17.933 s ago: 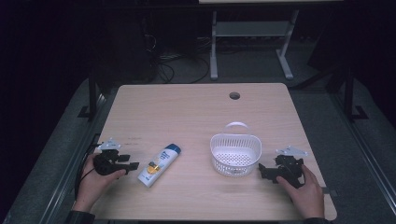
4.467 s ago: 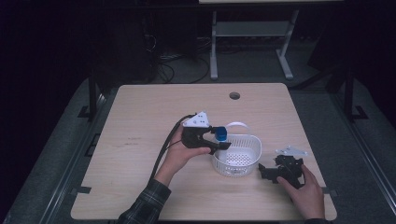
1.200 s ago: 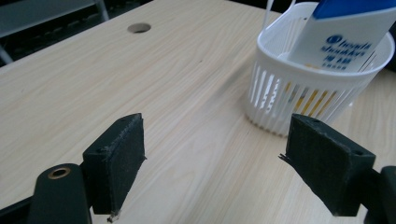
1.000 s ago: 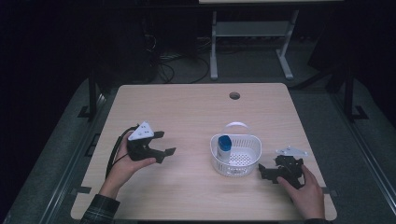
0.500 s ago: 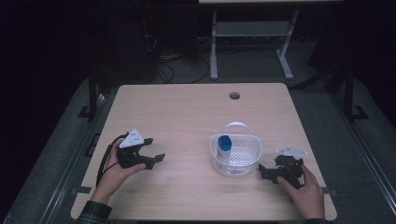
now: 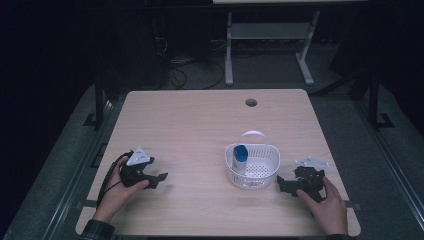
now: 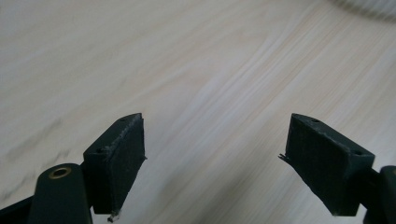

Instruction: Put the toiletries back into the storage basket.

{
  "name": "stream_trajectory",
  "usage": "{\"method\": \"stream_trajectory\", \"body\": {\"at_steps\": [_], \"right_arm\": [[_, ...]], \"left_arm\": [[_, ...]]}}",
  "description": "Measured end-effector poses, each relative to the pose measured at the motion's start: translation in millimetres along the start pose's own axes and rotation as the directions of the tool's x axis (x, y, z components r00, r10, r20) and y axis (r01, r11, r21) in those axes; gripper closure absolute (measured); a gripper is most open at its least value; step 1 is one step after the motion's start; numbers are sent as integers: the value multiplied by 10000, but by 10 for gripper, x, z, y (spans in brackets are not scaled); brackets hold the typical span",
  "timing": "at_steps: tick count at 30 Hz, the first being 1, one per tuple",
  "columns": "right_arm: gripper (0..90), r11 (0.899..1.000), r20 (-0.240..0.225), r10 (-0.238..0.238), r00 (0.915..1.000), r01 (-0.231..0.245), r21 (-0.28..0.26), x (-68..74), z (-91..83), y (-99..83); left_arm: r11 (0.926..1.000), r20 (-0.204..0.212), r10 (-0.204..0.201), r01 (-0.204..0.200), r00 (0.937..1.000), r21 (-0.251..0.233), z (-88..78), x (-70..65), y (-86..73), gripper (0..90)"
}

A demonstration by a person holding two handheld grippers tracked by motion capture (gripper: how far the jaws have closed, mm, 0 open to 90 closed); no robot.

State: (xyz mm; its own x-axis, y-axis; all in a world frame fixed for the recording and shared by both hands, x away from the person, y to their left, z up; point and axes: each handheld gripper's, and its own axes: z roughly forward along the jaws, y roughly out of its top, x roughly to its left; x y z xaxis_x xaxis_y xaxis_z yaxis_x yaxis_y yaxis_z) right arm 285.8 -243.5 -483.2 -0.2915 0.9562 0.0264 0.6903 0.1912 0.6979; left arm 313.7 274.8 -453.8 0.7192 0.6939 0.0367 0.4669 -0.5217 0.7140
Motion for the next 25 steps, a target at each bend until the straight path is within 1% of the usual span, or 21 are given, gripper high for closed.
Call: {"method": "stream_trajectory", "body": {"at_steps": [2,4,7,8,10,12,16,21,23,25], "right_arm": [[0,10000,0,3,10000,-3,1,0,0,0],[0,10000,0,-2,10000,2,0,0,0,0],[0,10000,0,0,10000,0,1,0,0,0],[0,10000,-1,2,10000,-2,0,0,0,0],[0,10000,-1,3,10000,-3,0,0,0,0],[0,10000,-1,2,10000,-2,1,0,0,0],[0,10000,0,2,10000,-2,0,0,0,0],[0,10000,0,2,10000,-2,0,0,0,0],[0,10000,-1,1,10000,-1,0,0,0,0],[0,10000,-1,3,10000,-3,0,0,0,0]], "left_arm": [[9997,-41,-75,76,10000,220,25,13,-46,199],[9994,-52,-153,155,9999,299,44,11,-62,198],[9990,-118,-131,136,9998,428,64,13,-76,197],[9982,-143,-122,130,9998,584,82,13,-91,196],[9980,-131,-137,145,9998,618,87,18,-98,191],[9979,10,-360,359,9994,548,89,38,-117,184],[9988,48,-390,388,9992,284,90,46,-155,164],[9990,41,-386,385,9992,229,98,33,-163,137],[9992,43,-397,397,9992,94,99,31,-179,136],[9992,47,-387,387,9992,66,98,32,-183,133]]}}
